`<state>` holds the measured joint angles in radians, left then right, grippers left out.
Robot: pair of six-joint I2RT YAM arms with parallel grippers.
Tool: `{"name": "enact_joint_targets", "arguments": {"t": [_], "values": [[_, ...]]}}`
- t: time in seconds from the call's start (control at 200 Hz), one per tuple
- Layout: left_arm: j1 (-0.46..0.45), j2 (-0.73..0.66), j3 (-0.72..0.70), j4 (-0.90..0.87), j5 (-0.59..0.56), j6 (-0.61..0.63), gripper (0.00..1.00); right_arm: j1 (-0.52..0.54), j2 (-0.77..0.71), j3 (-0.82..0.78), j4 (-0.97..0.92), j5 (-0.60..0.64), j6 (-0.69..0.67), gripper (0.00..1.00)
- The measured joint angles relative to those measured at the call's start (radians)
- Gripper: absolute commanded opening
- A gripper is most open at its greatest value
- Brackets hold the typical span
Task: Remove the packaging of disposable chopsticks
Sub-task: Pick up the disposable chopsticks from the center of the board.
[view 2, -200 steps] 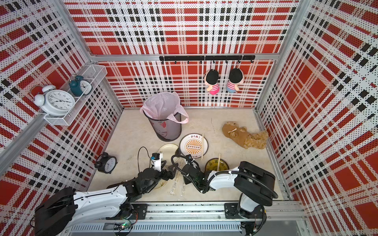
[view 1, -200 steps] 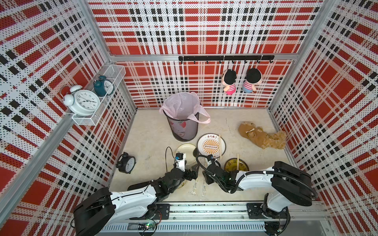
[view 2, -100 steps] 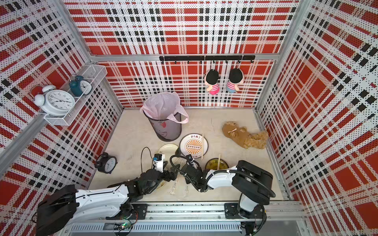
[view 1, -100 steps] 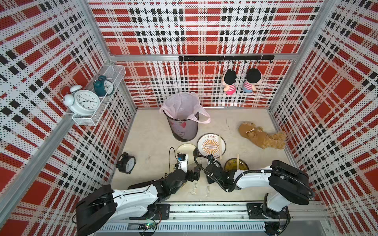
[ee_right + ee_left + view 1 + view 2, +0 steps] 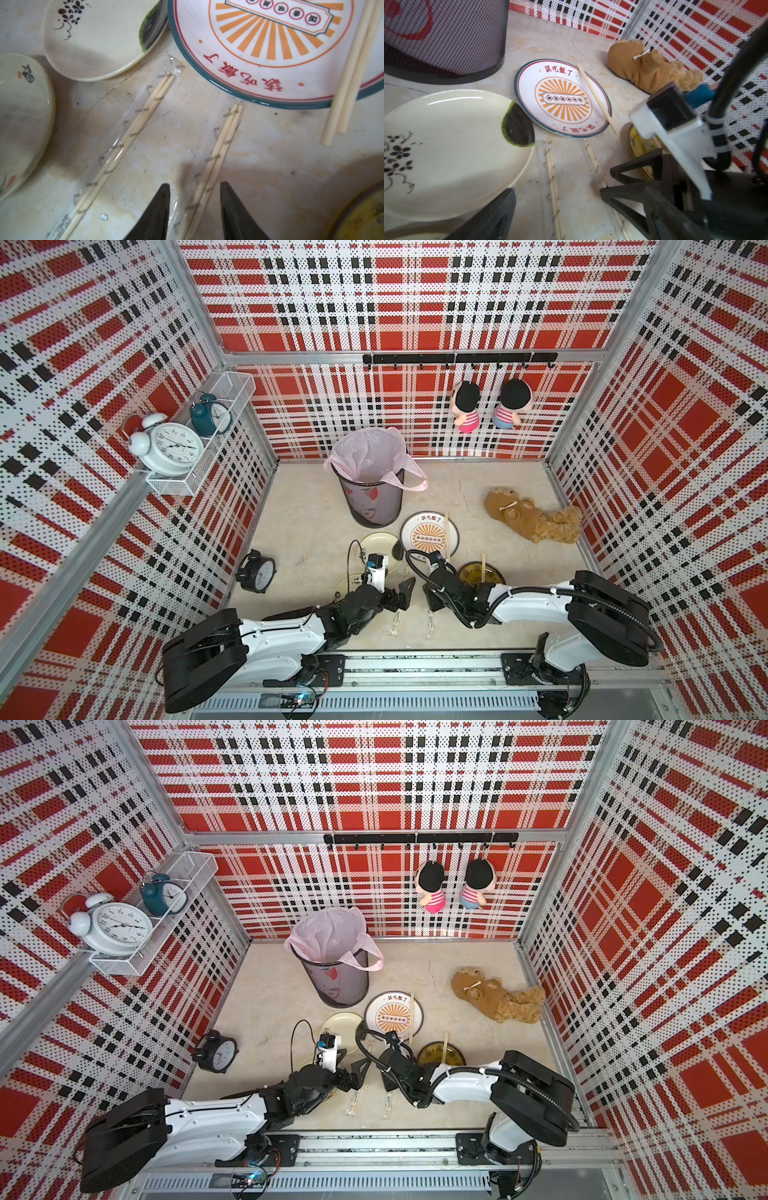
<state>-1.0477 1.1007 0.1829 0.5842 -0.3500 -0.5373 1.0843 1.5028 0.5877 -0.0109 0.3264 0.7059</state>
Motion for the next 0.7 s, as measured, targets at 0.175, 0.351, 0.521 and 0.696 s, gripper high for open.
{"name": "enact_joint_targets", "arguments": {"t": [0.175,0.351,0.521,0.696], "values": [[-0.001,-0.019,-0.005,0.037,0.023,0.003,0.98,0.032,0.014,0.0,-0.032,0.011,0.048,0.31],[-0.002,-0.019,-0.005,0.037,0.028,0.003,0.99,0.035,0.025,0.0,-0.013,0.004,0.041,0.21],[-0.002,-0.018,-0.008,0.042,0.027,0.004,0.99,0.035,0.042,0.01,0.006,-0.01,-0.014,0.15],[-0.001,-0.022,-0.019,0.044,0.025,0.006,0.99,0.007,0.031,0.005,0.014,-0.061,-0.09,0.21]]}}
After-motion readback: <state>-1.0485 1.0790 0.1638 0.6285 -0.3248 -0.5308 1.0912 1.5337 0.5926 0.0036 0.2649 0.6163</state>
